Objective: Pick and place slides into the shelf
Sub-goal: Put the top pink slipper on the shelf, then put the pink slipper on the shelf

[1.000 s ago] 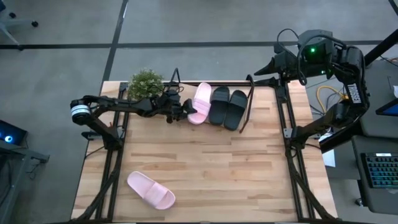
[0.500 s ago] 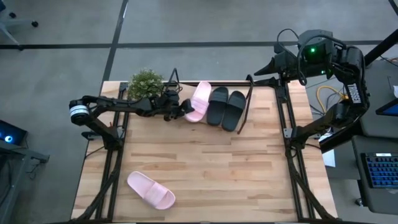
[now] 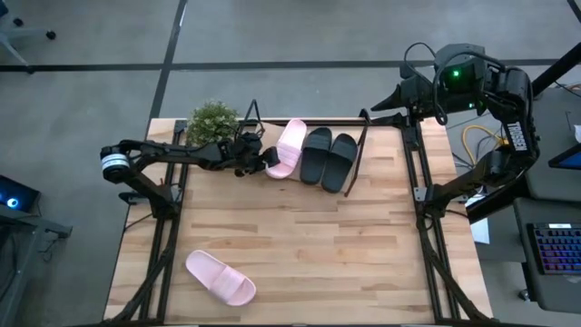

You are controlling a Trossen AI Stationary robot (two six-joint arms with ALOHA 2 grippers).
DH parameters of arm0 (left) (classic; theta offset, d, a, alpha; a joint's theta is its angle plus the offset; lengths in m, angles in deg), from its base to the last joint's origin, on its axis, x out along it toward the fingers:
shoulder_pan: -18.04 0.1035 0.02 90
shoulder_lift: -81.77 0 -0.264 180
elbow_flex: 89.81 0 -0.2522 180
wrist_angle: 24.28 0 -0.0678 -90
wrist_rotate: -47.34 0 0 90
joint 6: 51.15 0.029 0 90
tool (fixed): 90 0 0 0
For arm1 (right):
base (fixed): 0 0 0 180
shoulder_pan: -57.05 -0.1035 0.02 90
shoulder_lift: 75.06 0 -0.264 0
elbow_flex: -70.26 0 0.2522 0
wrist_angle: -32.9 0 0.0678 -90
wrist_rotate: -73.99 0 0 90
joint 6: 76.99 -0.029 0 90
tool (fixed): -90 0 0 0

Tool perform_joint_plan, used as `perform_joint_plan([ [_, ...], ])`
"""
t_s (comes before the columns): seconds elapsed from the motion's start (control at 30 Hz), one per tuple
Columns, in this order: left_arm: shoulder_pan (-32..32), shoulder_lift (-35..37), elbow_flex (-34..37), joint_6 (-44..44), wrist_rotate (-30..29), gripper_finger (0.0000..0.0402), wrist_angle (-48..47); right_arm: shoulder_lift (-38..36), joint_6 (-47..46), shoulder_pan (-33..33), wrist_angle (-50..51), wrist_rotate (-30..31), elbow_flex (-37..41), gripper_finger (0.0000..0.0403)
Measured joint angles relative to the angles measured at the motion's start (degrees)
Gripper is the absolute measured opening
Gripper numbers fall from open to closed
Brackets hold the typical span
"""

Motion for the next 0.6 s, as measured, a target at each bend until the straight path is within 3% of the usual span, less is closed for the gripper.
perform_joint_plan([
  [0.4,-0.9,1.35,-3.21,2.56,-2.84,0.0245,-7.29,0.0,-0.02,-0.01,0.02,0.0,0.0,0.0135],
  [0.6,-0.9,3.9,-5.33,5.05,-4.14,0.0245,-16.18,0.0,-0.02,0.0,0.43,0.02,0.0,0.0129],
])
